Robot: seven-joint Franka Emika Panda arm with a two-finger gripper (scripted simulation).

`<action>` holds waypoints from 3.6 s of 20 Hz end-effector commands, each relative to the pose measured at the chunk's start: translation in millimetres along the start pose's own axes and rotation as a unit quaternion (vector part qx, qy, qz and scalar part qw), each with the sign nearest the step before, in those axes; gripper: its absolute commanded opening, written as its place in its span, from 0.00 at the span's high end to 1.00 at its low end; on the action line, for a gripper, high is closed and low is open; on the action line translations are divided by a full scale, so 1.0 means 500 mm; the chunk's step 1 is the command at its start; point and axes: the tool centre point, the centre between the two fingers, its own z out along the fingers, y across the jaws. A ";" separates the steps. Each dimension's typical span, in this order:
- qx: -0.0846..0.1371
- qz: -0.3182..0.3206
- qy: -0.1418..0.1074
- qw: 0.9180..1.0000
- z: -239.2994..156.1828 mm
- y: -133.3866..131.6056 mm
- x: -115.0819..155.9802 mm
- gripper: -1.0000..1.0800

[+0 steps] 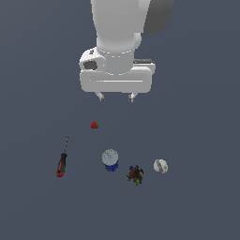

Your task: Pick up a designated object from a clutter of objects.

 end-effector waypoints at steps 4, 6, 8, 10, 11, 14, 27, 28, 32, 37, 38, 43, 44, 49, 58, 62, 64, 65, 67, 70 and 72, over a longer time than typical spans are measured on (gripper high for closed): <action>-0.002 0.002 0.002 1.000 -0.006 0.005 0.003 0.04; -0.006 0.004 0.006 1.000 -0.016 0.013 0.007 0.04; -0.011 0.007 0.010 1.000 -0.028 0.022 0.012 0.04; -0.013 0.009 0.012 1.000 -0.035 0.026 0.014 0.04; -0.014 0.010 0.013 1.000 -0.037 0.027 0.015 0.04; -0.013 0.009 0.012 1.000 -0.033 0.027 0.015 0.04; -0.003 -0.007 0.008 1.000 0.055 0.111 0.075 0.04; -0.002 -0.009 0.008 1.000 0.069 0.123 0.083 0.04; 0.003 -0.019 0.006 1.000 0.134 0.184 0.112 0.04; 0.007 -0.032 0.004 0.999 0.231 0.274 0.140 0.04; 0.007 -0.034 0.003 0.999 0.252 0.293 0.143 0.04; 0.009 -0.047 0.001 0.999 0.356 0.386 0.151 0.04; 0.009 -0.050 0.001 0.999 0.376 0.403 0.150 0.04; 0.008 -0.060 -0.001 0.998 0.459 0.474 0.141 0.04; 0.006 -0.069 -0.004 0.998 0.538 0.539 0.123 0.04; 0.006 -0.069 -0.005 0.998 0.541 0.541 0.121 0.04; 0.006 -0.069 -0.005 0.998 0.544 0.541 0.121 0.04; 0.006 -0.069 -0.005 0.998 0.548 0.541 0.121 0.04; 0.006 -0.069 -0.005 0.998 0.559 0.541 0.121 0.04; 0.006 -0.069 -0.004 0.998 0.587 0.541 0.120 0.04; 0.006 -0.070 -0.004 0.998 0.609 0.541 0.119 0.04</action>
